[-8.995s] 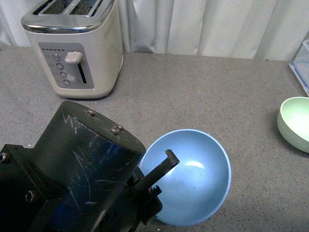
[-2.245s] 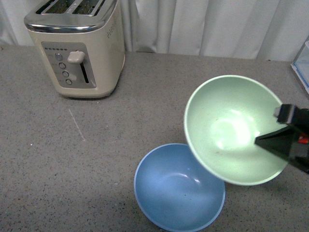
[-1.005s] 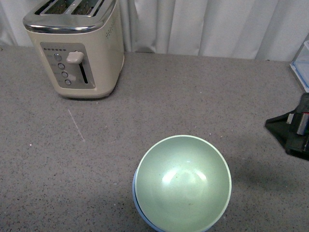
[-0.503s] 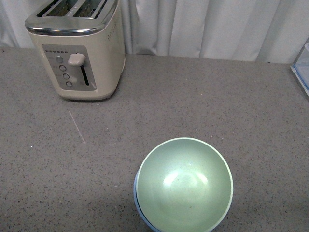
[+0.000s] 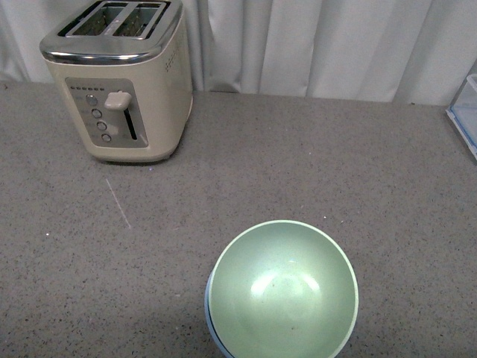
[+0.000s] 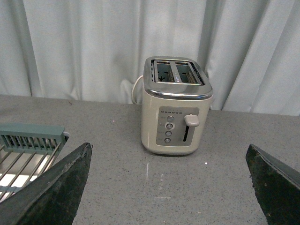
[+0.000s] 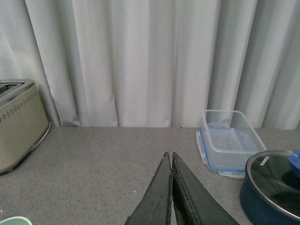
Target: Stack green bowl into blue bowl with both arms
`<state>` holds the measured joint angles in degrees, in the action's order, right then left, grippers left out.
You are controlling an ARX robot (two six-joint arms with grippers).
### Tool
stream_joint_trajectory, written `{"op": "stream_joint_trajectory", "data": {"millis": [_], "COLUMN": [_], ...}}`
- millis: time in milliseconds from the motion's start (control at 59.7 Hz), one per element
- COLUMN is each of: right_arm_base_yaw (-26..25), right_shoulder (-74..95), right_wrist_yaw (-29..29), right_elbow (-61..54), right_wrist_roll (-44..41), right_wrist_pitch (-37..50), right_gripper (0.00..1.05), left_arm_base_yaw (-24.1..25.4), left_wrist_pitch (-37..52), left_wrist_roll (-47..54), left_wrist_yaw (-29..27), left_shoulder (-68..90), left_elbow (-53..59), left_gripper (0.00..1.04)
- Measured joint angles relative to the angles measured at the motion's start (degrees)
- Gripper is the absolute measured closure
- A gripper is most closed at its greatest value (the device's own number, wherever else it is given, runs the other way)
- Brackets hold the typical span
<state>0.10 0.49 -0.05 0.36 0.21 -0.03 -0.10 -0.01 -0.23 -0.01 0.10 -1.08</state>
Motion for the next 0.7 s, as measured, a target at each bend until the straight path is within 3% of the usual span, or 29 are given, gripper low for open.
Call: {"op": "stream_joint_trajectory", "data": {"millis": [67, 101, 168, 302, 536, 637, 704], "right_arm_base_yaw": [-0.9, -1.6, -2.2, -2.4, -2.4, -2.3, -0.9], "right_shoulder": [1.8, 5.4, 9.1, 11.1, 10.6, 10.3, 4.7], "right_wrist_yaw": [-3.3, -7.3, -9.3, -9.3, -9.3, -8.8, -2.0], "right_elbow": [1.2, 4.2, 7.4, 7.4, 7.4, 7.1, 2.2], "right_wrist_roll": [2.7, 7.1, 14.2, 20.5, 21.9, 21.7, 14.6], "right_wrist_pitch": [-4.3, -11.3, -18.1, -19.6, -19.6, -18.9, -8.0], "right_gripper": [0.99, 0.92, 0.8, 0.51, 0.09, 0.1, 0.22], "left_arm_base_yaw": [0.0, 0.0, 0.0, 0.0, 0.0, 0.0, 0.0], "left_wrist_pitch": [0.0, 0.0, 0.0, 0.0, 0.0, 0.0, 0.0], "left_wrist_roll": [0.0, 0.0, 0.0, 0.0, 0.0, 0.0, 0.0], "left_wrist_yaw": [0.0, 0.0, 0.1, 0.0, 0.0, 0.0, 0.0], "left_shoulder": [0.0, 0.0, 0.0, 0.0, 0.0, 0.0, 0.0], "left_elbow": [0.0, 0.0, 0.0, 0.0, 0.0, 0.0, 0.0], "left_gripper": [0.06, 0.06, 0.06, 0.06, 0.06, 0.06, 0.06]}}
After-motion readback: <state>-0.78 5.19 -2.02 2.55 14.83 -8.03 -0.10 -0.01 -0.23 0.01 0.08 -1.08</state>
